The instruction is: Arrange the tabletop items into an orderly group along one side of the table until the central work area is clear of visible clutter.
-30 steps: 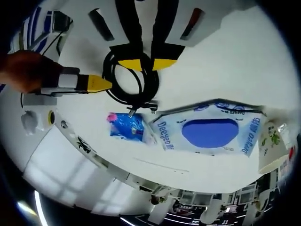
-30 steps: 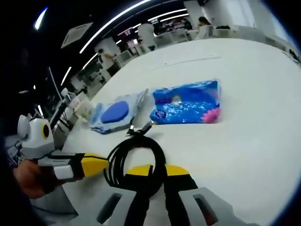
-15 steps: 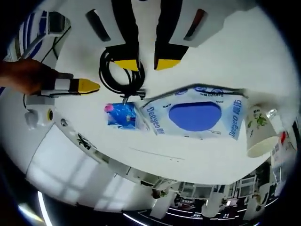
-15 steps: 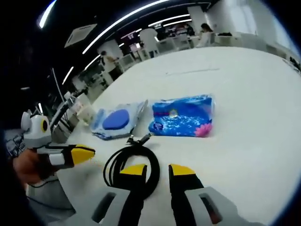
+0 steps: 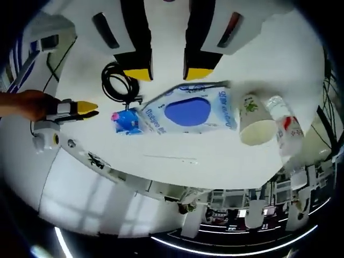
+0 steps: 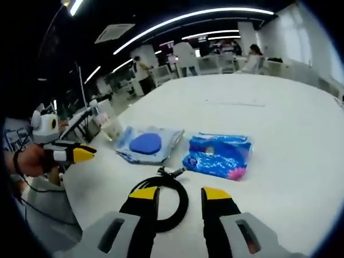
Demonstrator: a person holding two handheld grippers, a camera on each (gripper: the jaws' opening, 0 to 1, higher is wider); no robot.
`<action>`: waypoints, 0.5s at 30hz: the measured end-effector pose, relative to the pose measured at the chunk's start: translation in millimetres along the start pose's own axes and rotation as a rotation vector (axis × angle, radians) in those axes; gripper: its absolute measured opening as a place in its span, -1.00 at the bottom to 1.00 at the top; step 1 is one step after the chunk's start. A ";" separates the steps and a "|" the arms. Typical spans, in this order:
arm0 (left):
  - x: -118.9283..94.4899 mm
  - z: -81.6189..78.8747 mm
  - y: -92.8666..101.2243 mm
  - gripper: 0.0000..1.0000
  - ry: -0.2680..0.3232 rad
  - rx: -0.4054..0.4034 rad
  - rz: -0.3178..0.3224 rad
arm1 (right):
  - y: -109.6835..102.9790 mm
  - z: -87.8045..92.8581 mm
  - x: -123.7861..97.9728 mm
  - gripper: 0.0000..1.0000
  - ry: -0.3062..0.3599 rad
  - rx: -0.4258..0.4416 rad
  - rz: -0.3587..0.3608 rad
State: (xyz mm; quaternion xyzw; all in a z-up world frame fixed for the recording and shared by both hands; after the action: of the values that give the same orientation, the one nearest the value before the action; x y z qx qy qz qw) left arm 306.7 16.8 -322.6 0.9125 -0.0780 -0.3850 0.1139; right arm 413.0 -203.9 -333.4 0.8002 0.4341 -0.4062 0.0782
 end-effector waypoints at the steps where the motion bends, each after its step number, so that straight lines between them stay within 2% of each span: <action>1: -4.9 0.7 -6.7 -0.55 0.008 0.002 -0.007 | -7.2 0.8 -5.8 -0.33 0.005 -0.016 -0.001; 2: -9.9 0.7 -11.1 -0.52 0.016 0.001 -0.012 | -11.4 1.7 -9.5 -0.30 0.009 -0.019 -0.004; 4: -24.0 -2.5 -15.9 -0.47 0.035 0.004 -0.027 | -4.0 1.6 -11.8 -0.23 0.016 -0.025 -0.003; 7: -44.1 1.9 -24.4 -0.41 0.047 0.046 -0.061 | -4.5 6.1 -18.3 -0.15 0.021 -0.033 -0.004; 8: -48.6 3.5 -27.3 -0.39 0.049 0.048 -0.067 | -17.0 8.7 -25.5 -0.11 0.022 -0.041 -0.006; 10: -57.6 8.7 -38.9 -0.32 0.059 0.046 -0.078 | -24.6 11.5 -31.6 -0.01 0.020 -0.056 -0.010; 13: -79.3 13.2 -45.2 -0.26 0.071 0.057 -0.113 | -23.1 16.4 -33.1 0.08 0.022 -0.072 -0.014; 15: -84.9 15.3 -54.6 -0.22 0.080 0.052 -0.123 | -21.7 16.8 -34.5 0.12 0.022 -0.076 -0.016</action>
State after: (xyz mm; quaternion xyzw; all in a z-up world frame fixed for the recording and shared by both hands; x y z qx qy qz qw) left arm 240.0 86.6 -289.5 0.9330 -0.0270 -0.3522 0.0692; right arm 376.6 -220.5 -314.7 0.7975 0.4567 -0.3812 0.1006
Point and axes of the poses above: the point that each gripper's makers call its tool centre point, and the gripper's own axes: x roughly forward along the fingers, y roughly to its right, z roughly out of its underside, the point moved 1 cm from there along -x, roughly backward along the fingers, and after that the axes turned 10 degrees about -y, right-handed, at the moved point
